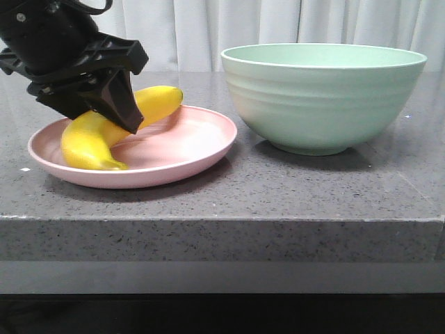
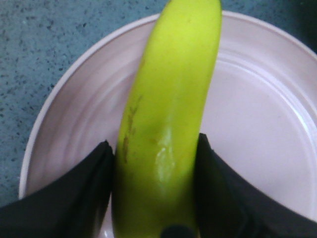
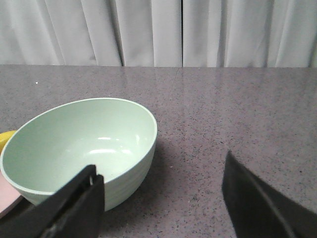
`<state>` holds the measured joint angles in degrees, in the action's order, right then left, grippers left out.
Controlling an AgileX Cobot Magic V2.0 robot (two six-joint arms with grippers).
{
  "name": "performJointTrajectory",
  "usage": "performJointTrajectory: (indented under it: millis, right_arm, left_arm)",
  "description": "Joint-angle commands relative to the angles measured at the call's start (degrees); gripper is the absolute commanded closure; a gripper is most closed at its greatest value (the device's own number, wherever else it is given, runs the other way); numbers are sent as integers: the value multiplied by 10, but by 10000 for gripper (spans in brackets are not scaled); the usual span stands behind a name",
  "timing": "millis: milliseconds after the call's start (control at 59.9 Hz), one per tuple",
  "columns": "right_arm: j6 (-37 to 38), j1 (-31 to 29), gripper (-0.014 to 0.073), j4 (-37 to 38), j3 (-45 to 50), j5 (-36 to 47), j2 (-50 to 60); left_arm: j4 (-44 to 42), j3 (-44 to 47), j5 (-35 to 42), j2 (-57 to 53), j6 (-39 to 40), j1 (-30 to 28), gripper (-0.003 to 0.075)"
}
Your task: Transfer banana from pink plate to green bowl
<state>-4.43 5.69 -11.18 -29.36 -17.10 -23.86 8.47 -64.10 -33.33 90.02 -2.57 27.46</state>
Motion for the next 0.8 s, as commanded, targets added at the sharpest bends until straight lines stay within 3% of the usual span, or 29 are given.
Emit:
performJointTrajectory:
  millis: [0, 200, 518, 668, 785]
  right_arm:
    - [-5, -5, 72, 3, -21, 41, -7]
    - [-5, -5, 72, 3, -21, 34, -7]
    - [-5, -5, 72, 3, -21, 32, -7]
    - [-5, -5, 72, -9, -21, 31, -10]
    - [-5, -3, 72, -62, -21, 31, -20]
  left_arm:
    - [3, -18, 53, -20, 8, 4, 493]
    - [2, -18, 112, -21, 8, 4, 566]
    - [2, -12, 180, -115, 8, 8, 567]
    - [2, -2, 183, -178, 8, 44, 567]
    - [2, -3, 184, -200, 8, 92, 567]
